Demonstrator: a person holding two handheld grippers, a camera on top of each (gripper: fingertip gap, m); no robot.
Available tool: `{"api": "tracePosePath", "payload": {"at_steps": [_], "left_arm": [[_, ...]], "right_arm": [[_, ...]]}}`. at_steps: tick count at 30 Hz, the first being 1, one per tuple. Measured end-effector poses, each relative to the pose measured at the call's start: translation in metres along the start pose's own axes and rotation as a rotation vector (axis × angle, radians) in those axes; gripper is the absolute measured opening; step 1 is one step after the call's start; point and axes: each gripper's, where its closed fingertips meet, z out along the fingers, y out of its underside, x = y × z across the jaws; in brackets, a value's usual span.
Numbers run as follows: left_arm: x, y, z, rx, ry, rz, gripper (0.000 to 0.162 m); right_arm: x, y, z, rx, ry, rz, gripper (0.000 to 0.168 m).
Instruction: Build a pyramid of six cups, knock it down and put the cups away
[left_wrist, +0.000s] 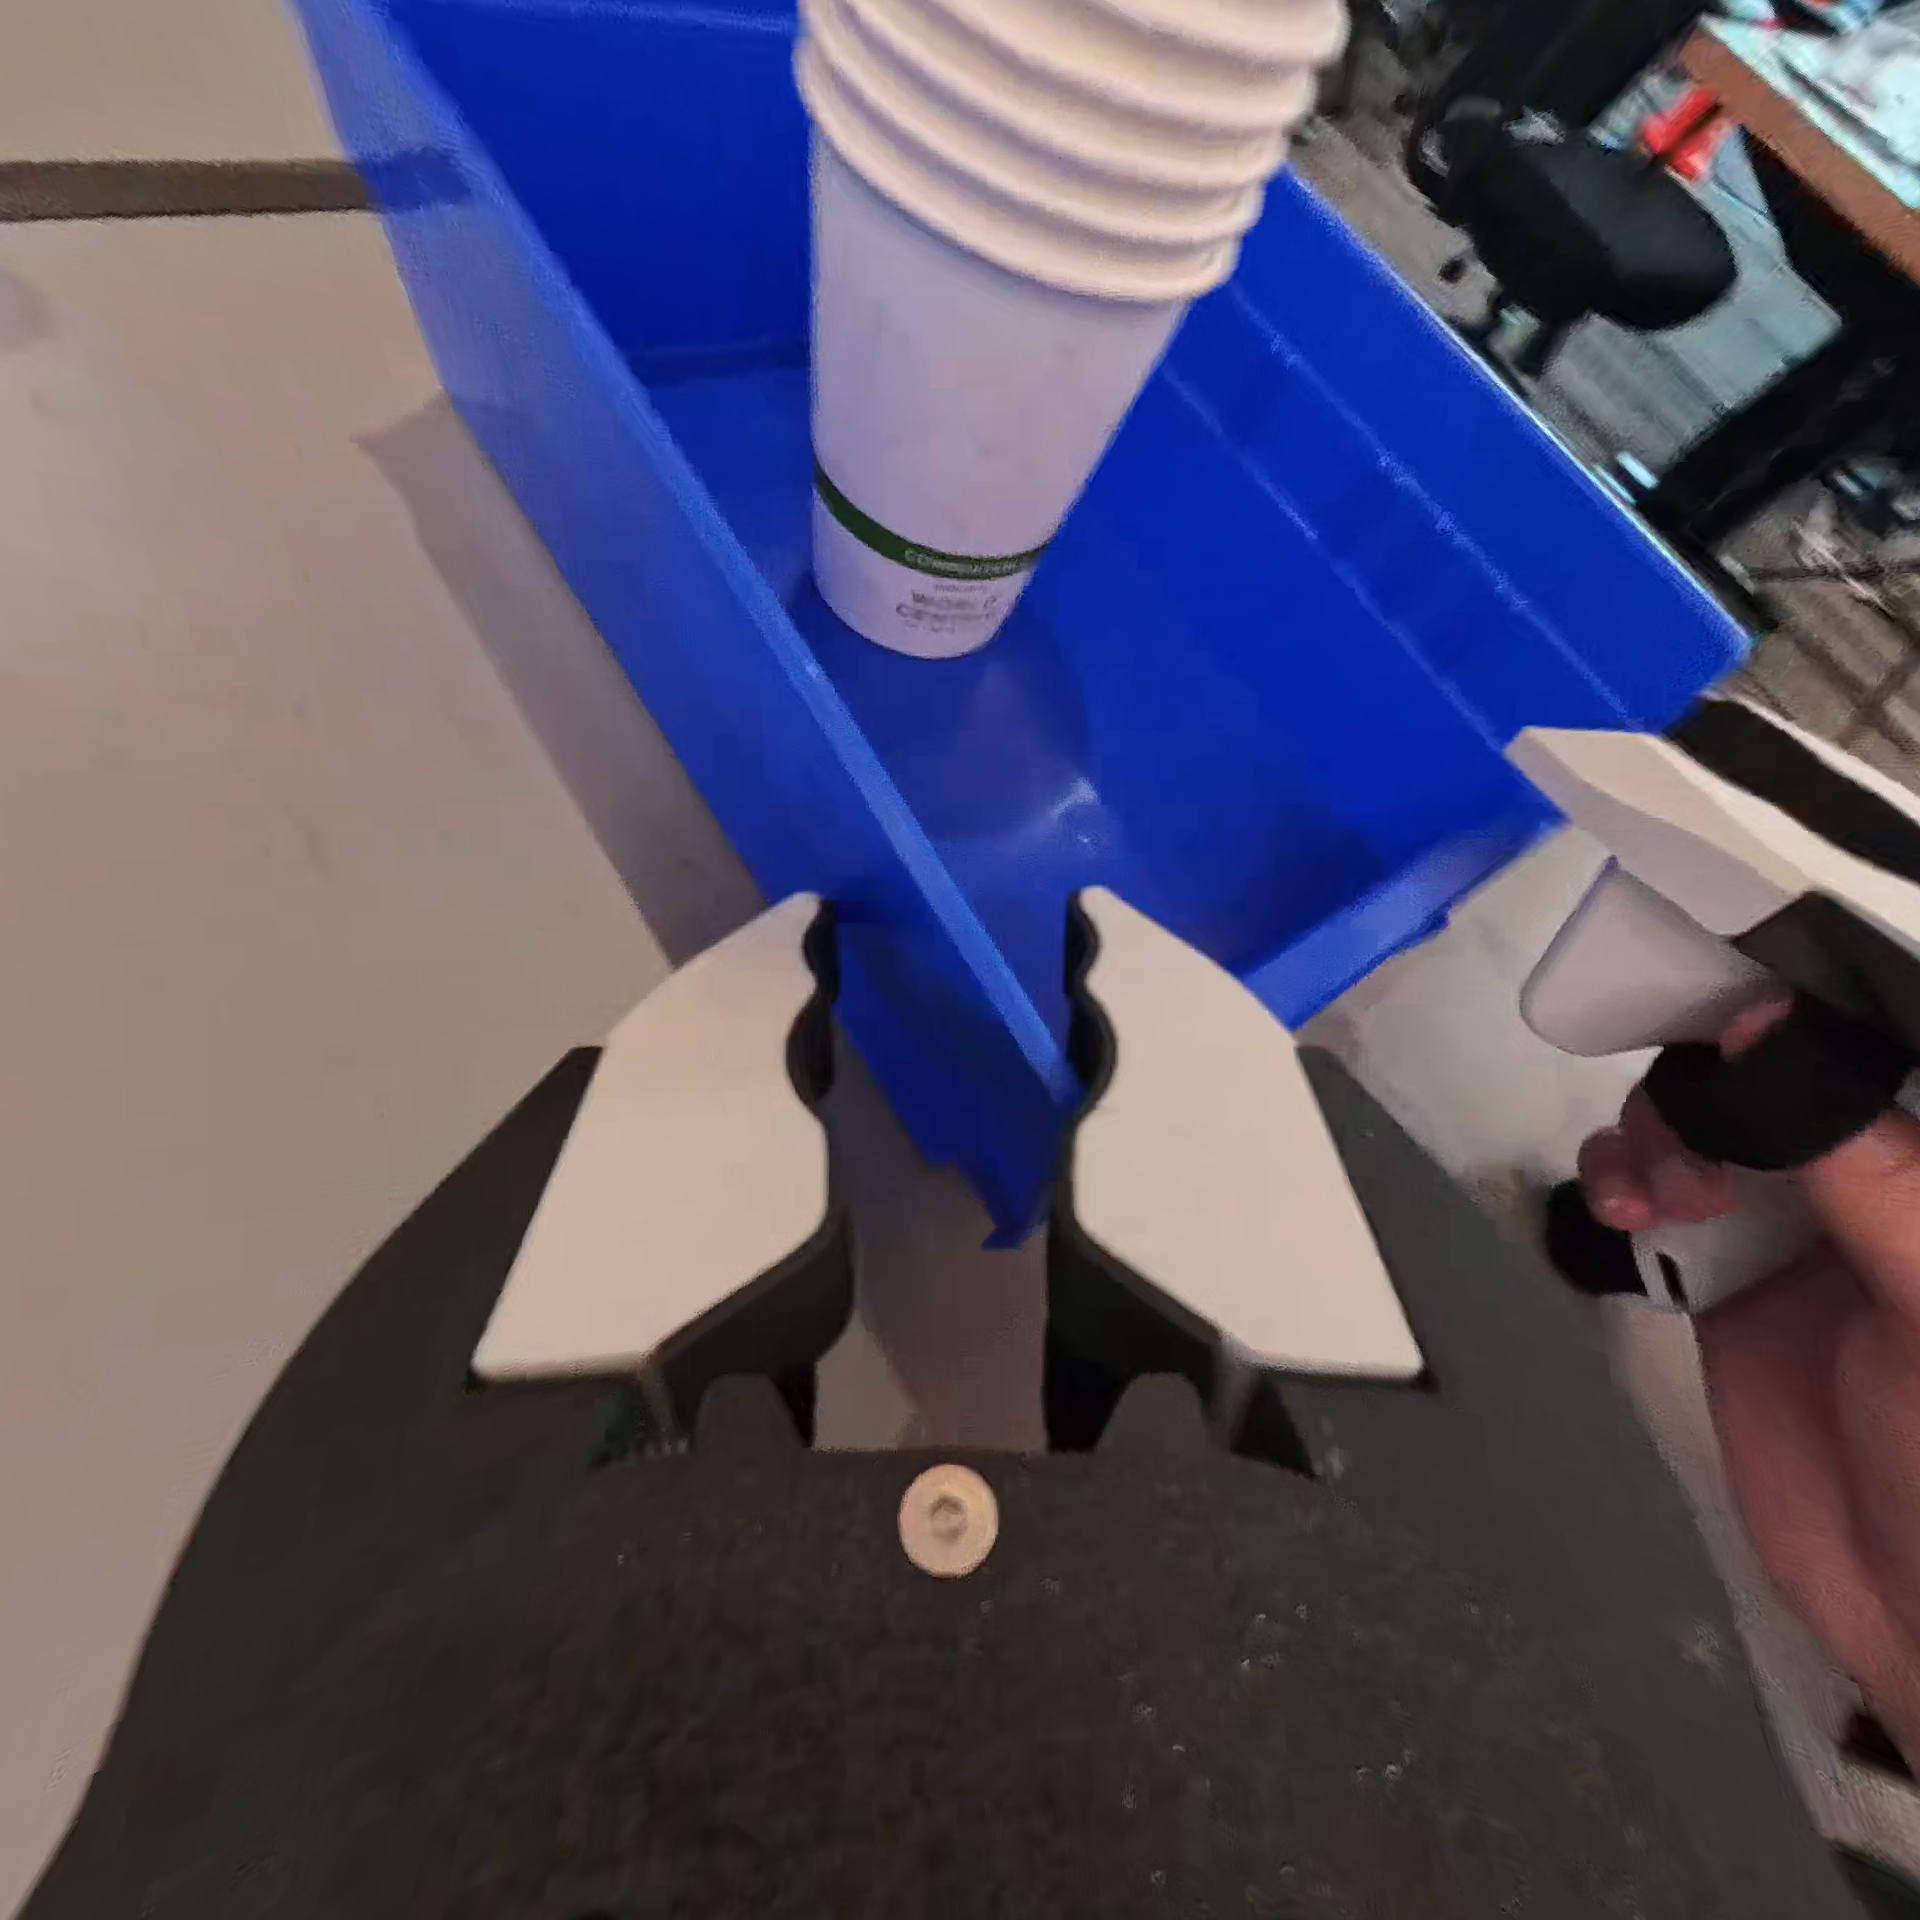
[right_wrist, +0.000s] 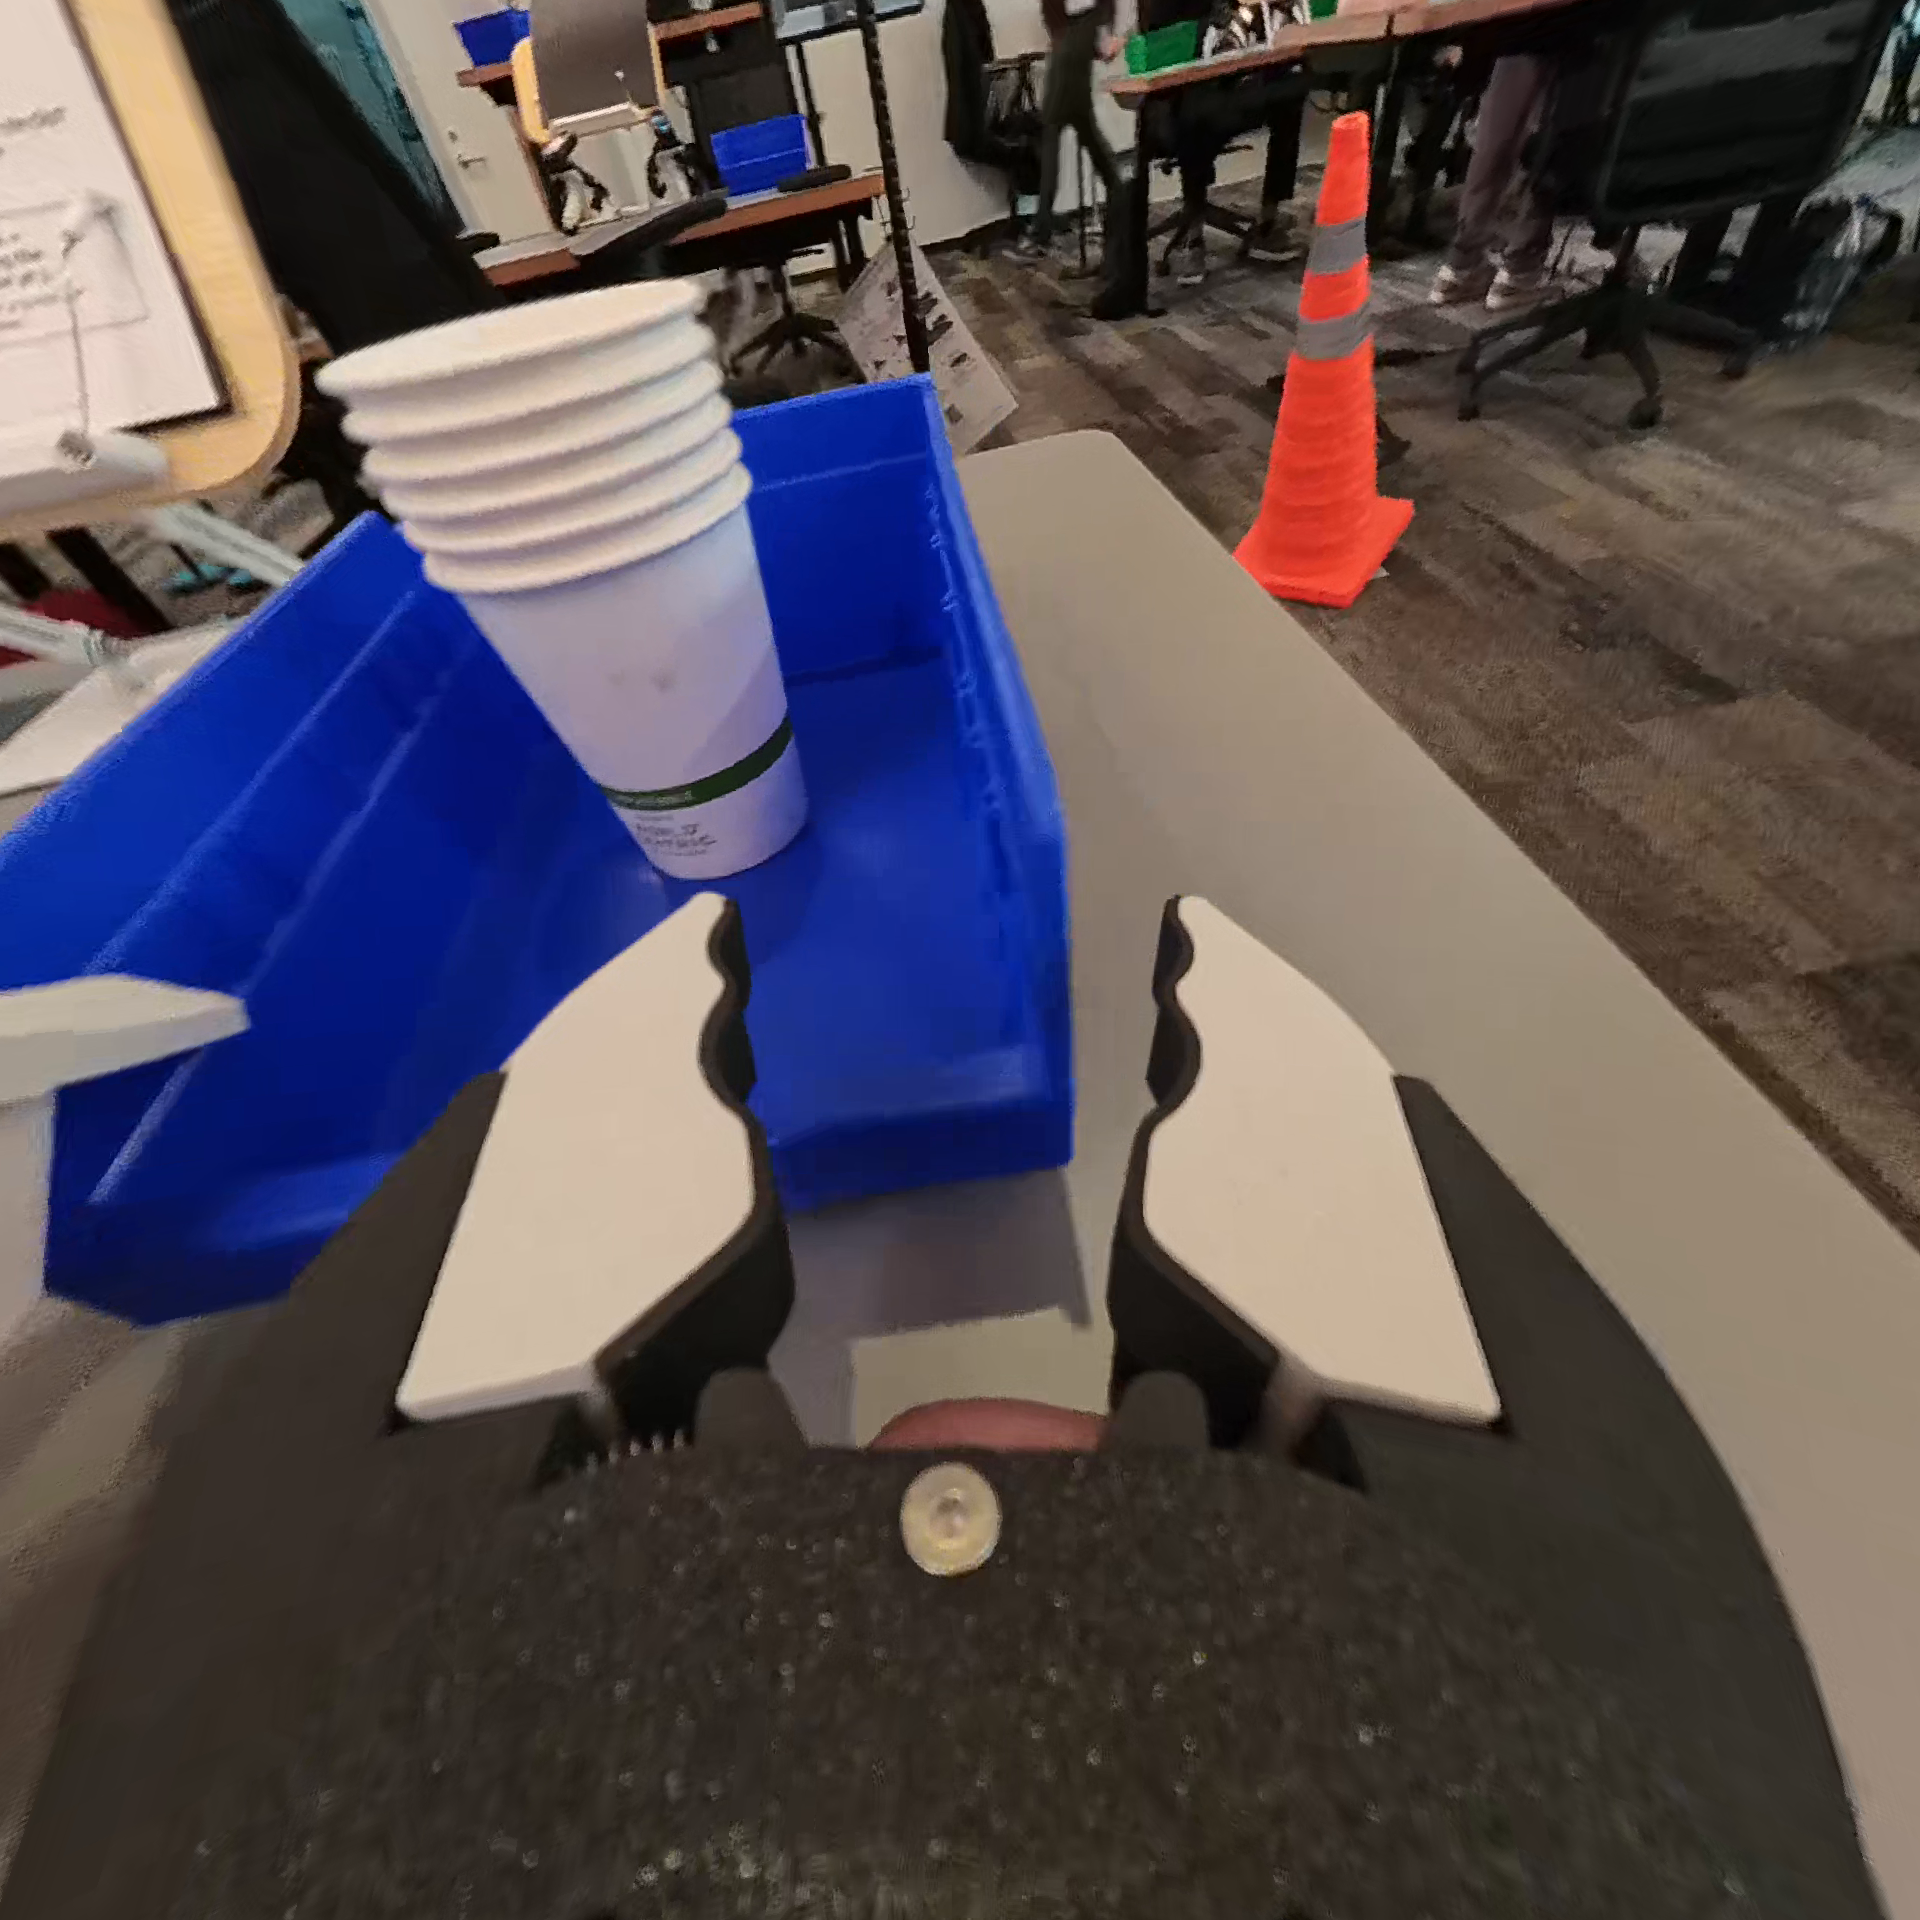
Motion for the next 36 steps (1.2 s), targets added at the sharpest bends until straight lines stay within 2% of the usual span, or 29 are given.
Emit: {"api": "tracePosePath", "payload": {"at_steps": [3,4,6,8,9,13,18,21,24,29,31,33,35,36], "left_arm": [[-0.023,-0.002,-0.012,0.047,-0.144,-0.036,0.019],[-0.031,-0.002,-0.016,0.059,-0.196,-0.033,0.013],[-0.042,-0.001,-0.025,0.061,-0.287,-0.004,0.005],[-0.046,-0.001,-0.032,0.075,-0.314,0.004,0.005],[-0.047,0.000,-0.037,0.074,-0.320,-0.002,0.005],[-0.055,0.001,-0.068,0.101,-0.333,0.000,0.004],[-0.103,-0.002,-0.136,0.163,-0.404,-0.014,0.004],[-0.143,0.009,-0.172,0.163,-0.457,-0.049,0.004],[-0.180,0.030,-0.192,0.128,-0.480,-0.086,0.004],[-0.213,0.053,-0.203,0.115,-0.535,-0.104,0.004],[-0.211,0.052,-0.202,0.140,-0.514,-0.100,0.012],[-0.201,0.050,-0.199,0.151,-0.436,-0.111,0.031],[-0.184,0.044,-0.203,0.157,-0.303,-0.118,0.071],[-0.180,0.041,-0.213,0.156,-0.279,-0.092,0.079]], "right_arm": [[-0.005,0.005,0.011,-0.036,0.007,0.028,0.065],[-0.012,0.004,0.012,-0.030,-0.015,0.027,0.066],[-0.021,0.000,0.009,-0.005,-0.010,0.015,0.044],[-0.032,0.001,0.007,-0.019,-0.002,-0.051,0.005],[-0.032,0.001,0.003,-0.030,0.044,-0.090,0.002],[-0.062,-0.010,-0.016,0.028,0.058,-0.054,0.002],[-0.145,-0.021,-0.030,0.093,-0.018,-0.089,0.002],[-0.198,-0.008,-0.026,0.060,-0.068,-0.101,0.002],[-0.239,0.012,-0.020,0.013,-0.112,-0.132,0.002],[-0.267,0.042,-0.009,-0.038,-0.155,-0.126,0.002],[-0.267,0.042,-0.008,-0.018,-0.173,-0.140,0.002],[-0.271,0.042,-0.012,-0.027,-0.227,-0.163,0.013],[-0.268,0.034,-0.027,0.018,-0.266,-0.220,0.037],[-0.269,0.029,-0.037,0.062,-0.306,-0.270,0.045]]}}
